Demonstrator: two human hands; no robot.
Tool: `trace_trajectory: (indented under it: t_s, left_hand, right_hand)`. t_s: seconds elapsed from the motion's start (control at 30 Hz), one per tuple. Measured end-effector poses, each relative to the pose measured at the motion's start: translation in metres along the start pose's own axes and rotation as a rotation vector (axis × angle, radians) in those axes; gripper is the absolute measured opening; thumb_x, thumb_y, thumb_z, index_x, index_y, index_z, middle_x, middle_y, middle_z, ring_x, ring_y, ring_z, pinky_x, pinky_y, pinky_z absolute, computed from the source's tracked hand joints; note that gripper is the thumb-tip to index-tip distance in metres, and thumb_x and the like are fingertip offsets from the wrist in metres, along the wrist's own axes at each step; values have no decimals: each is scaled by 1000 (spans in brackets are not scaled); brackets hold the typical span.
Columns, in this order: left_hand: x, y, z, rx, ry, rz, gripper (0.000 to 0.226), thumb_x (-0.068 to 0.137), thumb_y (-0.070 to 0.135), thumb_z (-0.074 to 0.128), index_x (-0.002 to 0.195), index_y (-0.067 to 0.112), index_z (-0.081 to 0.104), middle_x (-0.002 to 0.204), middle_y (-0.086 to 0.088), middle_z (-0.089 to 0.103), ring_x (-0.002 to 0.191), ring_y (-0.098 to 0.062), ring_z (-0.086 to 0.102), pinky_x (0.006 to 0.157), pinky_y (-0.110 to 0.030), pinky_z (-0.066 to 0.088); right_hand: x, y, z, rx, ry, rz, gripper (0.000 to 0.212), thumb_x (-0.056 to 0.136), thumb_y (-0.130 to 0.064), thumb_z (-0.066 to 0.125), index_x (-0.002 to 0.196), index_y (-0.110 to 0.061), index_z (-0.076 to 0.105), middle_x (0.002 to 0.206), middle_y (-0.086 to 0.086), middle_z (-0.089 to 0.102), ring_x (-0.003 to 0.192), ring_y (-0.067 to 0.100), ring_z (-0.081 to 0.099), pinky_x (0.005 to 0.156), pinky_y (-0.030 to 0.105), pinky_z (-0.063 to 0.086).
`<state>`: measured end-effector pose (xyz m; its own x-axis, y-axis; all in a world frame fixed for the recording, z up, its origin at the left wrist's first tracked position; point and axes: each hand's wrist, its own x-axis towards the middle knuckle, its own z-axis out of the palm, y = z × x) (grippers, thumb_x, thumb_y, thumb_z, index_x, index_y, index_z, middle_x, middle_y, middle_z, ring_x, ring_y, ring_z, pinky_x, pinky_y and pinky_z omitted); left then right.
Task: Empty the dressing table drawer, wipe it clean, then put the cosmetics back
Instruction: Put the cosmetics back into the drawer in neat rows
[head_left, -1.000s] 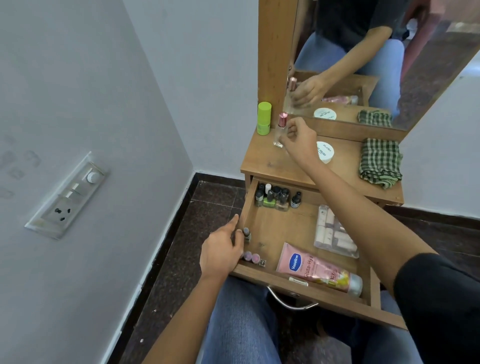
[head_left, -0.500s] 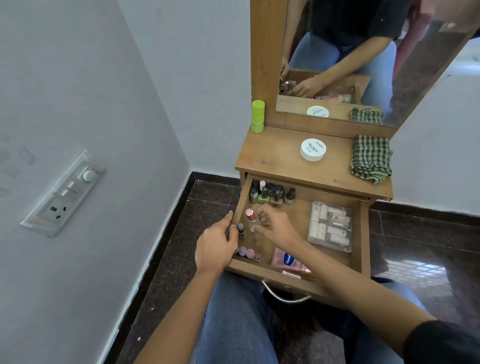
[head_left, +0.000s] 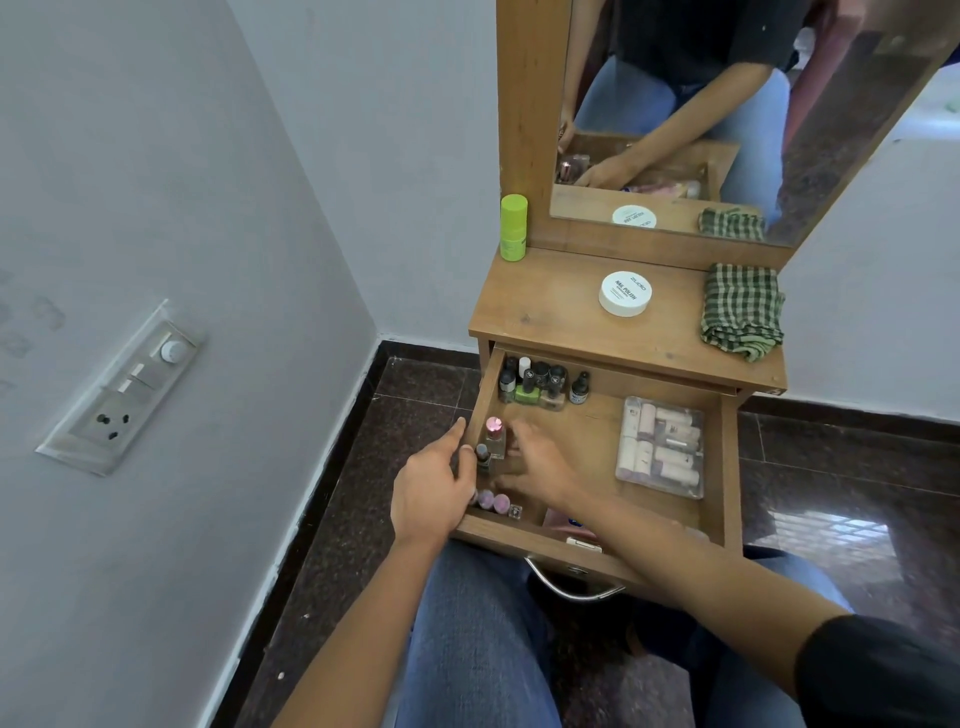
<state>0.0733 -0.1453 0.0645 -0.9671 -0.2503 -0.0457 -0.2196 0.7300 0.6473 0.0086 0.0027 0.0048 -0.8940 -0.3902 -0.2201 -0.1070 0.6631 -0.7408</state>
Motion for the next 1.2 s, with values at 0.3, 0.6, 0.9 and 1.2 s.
trace_trajectory:
  t_s: [0.3, 0.6, 0.9, 1.2]
  left_hand:
    - [0, 0, 0, 0, -5, -4, 41, 96, 32, 46, 137, 32, 53, 58, 8, 55, 57, -9, 56, 65, -32, 52]
    - [0, 1, -1, 7, -4, -13, 41, 96, 33, 46, 137, 33, 52, 60, 6, 57, 60, -8, 57, 65, -30, 51]
    - [0, -2, 1, -8, 1, -11, 41, 96, 32, 46, 137, 32, 52, 59, 10, 53, 55, -5, 52, 59, -27, 47]
    - [1, -2, 1, -1, -3, -15, 42, 96, 32, 46, 138, 32, 52, 60, 12, 51, 57, -4, 50, 61, -29, 48]
  right_hand:
    - [9, -6, 11, -72, 75, 8, 58, 77, -16, 76, 125, -2, 47, 121, 12, 51, 111, 24, 51, 92, 28, 43]
    - [11, -6, 8, -90, 32, 18, 56, 79, -9, 73, 126, 1, 45, 125, 17, 49, 112, 27, 53, 94, 31, 45]
    - [23, -31, -87, -207, 513, -200, 28, 87, -3, 55, 115, -5, 55, 105, 12, 57, 85, 27, 58, 76, 40, 48]
    - [150, -73, -177, -185, 535, -205, 69, 79, 8, 48, 144, -11, 36, 127, 17, 42, 121, 31, 43, 105, 37, 37]
